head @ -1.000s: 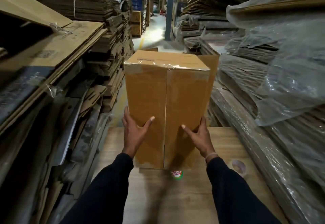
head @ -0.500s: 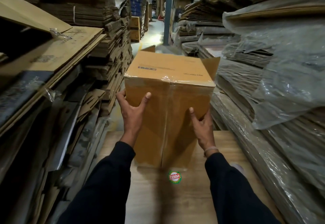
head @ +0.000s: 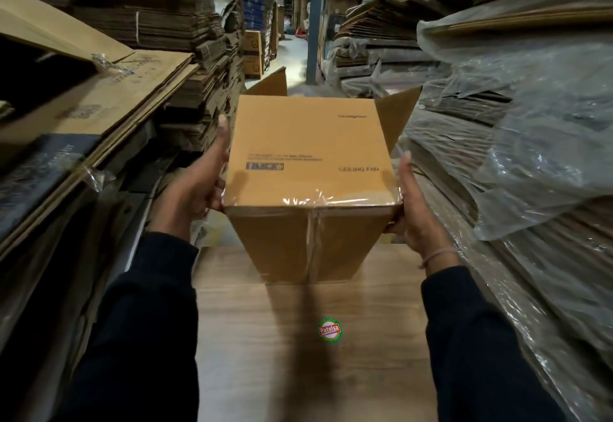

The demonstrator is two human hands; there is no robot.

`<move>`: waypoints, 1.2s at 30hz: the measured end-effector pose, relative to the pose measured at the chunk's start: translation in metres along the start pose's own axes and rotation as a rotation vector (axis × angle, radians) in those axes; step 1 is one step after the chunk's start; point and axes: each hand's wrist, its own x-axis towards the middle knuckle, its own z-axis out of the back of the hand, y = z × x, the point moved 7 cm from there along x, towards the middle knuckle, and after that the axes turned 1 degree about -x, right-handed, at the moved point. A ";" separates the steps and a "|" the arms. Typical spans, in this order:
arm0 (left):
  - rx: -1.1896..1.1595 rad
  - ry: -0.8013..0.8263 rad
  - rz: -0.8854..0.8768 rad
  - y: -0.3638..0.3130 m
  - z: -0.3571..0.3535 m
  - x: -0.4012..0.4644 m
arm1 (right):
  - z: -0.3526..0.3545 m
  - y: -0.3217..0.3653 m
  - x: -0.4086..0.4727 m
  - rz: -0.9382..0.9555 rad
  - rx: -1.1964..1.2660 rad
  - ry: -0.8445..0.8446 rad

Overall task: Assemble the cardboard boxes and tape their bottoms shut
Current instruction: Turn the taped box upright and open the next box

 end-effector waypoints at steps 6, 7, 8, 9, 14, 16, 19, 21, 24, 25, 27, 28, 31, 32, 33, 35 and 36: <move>0.197 -0.324 -0.180 -0.006 -0.018 -0.016 | -0.003 -0.012 0.010 -0.039 -0.118 0.056; 0.202 -0.334 -0.188 -0.005 -0.019 -0.019 | -0.001 -0.014 0.009 -0.041 -0.113 0.064; 0.202 -0.345 -0.186 -0.002 -0.020 -0.021 | 0.002 -0.017 0.008 -0.041 -0.103 0.069; 0.213 -0.356 -0.184 0.000 -0.022 -0.024 | 0.005 -0.020 0.007 -0.037 -0.089 0.070; 0.218 -0.410 -0.234 0.027 -0.041 -0.044 | 0.011 -0.047 -0.010 -0.035 -0.052 0.083; 0.202 -0.403 -0.217 0.054 -0.051 -0.053 | 0.017 -0.066 -0.019 -0.044 -0.030 0.059; 0.179 -0.363 -0.207 0.096 -0.065 -0.066 | 0.020 -0.090 -0.038 -0.087 -0.001 -0.016; 0.208 -0.341 -0.141 0.121 -0.067 -0.069 | 0.020 -0.103 -0.049 -0.115 -0.008 -0.055; 0.194 -0.308 -0.044 0.141 -0.067 -0.069 | 0.026 -0.116 -0.060 -0.110 -0.092 -0.148; 0.185 -0.304 -0.036 0.144 -0.067 -0.070 | 0.027 -0.119 -0.062 -0.099 -0.106 -0.164; 0.159 -0.295 -0.035 0.153 -0.070 -0.073 | 0.023 -0.127 -0.068 -0.095 -0.111 -0.164; 0.145 -0.286 -0.026 0.160 -0.073 -0.076 | 0.018 -0.132 -0.072 -0.098 -0.118 -0.155; 0.140 -0.263 0.032 0.192 -0.091 -0.092 | 0.007 -0.161 -0.088 -0.148 -0.128 -0.155; 0.155 -0.261 0.058 0.203 -0.097 -0.098 | 0.004 -0.174 -0.093 -0.172 -0.111 -0.150; 0.164 -0.259 0.085 0.214 -0.103 -0.102 | 0.003 -0.187 -0.098 -0.194 -0.093 -0.151; 0.168 -0.239 0.125 0.233 -0.111 -0.109 | 0.005 -0.213 -0.106 -0.227 -0.075 -0.167; 0.163 -0.226 0.128 0.240 -0.113 -0.111 | 0.008 -0.226 -0.108 -0.240 -0.063 -0.164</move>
